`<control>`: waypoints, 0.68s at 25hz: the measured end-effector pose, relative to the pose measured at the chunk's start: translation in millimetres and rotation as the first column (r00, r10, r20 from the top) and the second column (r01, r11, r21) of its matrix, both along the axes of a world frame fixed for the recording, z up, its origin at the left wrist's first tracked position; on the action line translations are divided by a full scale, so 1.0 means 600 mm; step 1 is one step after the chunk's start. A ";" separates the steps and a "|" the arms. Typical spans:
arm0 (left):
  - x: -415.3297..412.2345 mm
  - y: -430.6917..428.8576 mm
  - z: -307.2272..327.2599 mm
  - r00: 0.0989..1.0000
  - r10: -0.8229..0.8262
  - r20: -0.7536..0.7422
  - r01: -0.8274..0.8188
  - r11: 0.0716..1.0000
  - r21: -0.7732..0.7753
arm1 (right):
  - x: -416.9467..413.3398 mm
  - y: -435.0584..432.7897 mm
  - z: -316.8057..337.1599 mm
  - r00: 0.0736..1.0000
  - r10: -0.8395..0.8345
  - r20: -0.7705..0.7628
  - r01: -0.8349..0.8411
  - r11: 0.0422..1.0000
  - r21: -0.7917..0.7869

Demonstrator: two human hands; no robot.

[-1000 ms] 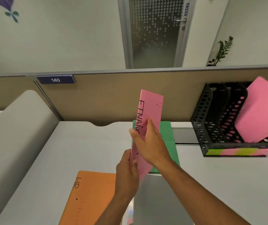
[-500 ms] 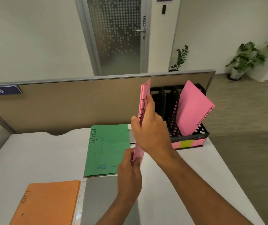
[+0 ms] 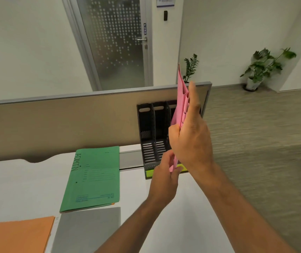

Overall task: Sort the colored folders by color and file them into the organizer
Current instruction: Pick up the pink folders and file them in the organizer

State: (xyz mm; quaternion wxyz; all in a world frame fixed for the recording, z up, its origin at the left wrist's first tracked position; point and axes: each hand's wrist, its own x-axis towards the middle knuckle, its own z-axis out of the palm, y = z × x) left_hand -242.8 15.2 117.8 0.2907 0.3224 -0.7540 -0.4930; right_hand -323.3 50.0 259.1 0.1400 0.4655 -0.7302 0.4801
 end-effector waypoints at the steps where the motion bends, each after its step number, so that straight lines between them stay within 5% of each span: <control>1: -0.019 -0.007 0.000 0.999 -0.013 0.034 0.013 1.000 0.003 | -0.017 0.001 -0.003 1.000 0.011 -0.019 -0.012 1.000 -0.018; 9: -0.141 -0.082 -0.012 0.983 0.016 0.185 -0.011 1.000 -0.027 | -0.106 -0.020 -0.029 0.992 0.088 -0.089 -0.099 0.987 -0.130; 17: -0.198 -0.125 -0.062 0.996 -0.056 0.070 0.057 0.998 -0.017 | -0.152 -0.036 -0.097 0.991 0.116 -0.065 -0.120 0.990 -0.074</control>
